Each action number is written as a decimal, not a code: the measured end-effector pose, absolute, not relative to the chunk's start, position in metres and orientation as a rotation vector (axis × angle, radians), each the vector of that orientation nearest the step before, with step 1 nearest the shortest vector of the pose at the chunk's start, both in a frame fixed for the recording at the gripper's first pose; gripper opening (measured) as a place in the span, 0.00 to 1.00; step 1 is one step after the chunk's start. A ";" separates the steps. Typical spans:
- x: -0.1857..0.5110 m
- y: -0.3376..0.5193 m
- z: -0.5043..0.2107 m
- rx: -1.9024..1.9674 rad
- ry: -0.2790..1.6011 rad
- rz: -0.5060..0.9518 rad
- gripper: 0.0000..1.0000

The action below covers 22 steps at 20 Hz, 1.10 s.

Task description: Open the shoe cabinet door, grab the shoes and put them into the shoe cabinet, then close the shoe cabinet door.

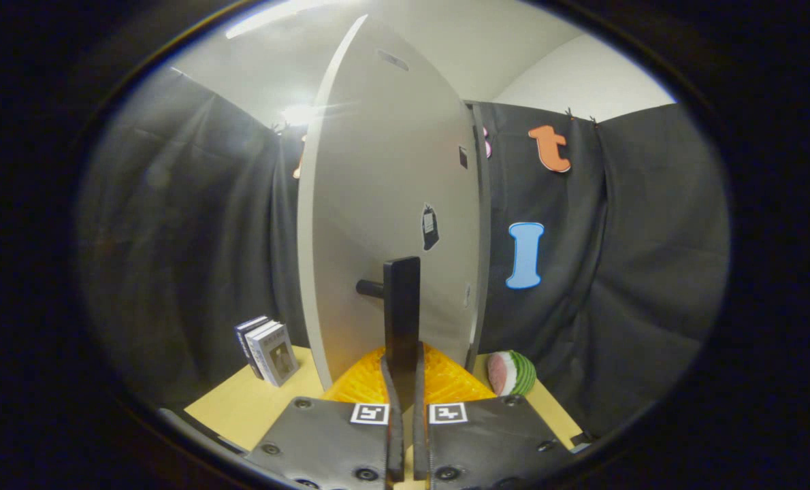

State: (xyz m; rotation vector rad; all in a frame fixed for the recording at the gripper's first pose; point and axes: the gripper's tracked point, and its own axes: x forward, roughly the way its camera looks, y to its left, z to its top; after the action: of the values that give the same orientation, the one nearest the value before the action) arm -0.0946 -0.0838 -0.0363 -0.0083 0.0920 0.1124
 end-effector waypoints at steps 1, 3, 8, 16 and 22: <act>-0.096 -0.094 -0.036 -0.015 0.094 0.123 0.07; -0.099 -0.112 -0.034 -0.020 0.091 0.146 0.07; -0.101 -0.137 -0.034 -0.042 0.086 0.201 0.07; -0.096 -0.187 -0.034 -0.019 0.102 0.176 0.06; -0.087 -0.215 -0.033 -0.004 0.098 0.168 0.05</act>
State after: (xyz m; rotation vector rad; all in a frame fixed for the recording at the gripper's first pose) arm -0.0866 -0.2147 -0.0334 -0.0040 0.0979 0.1676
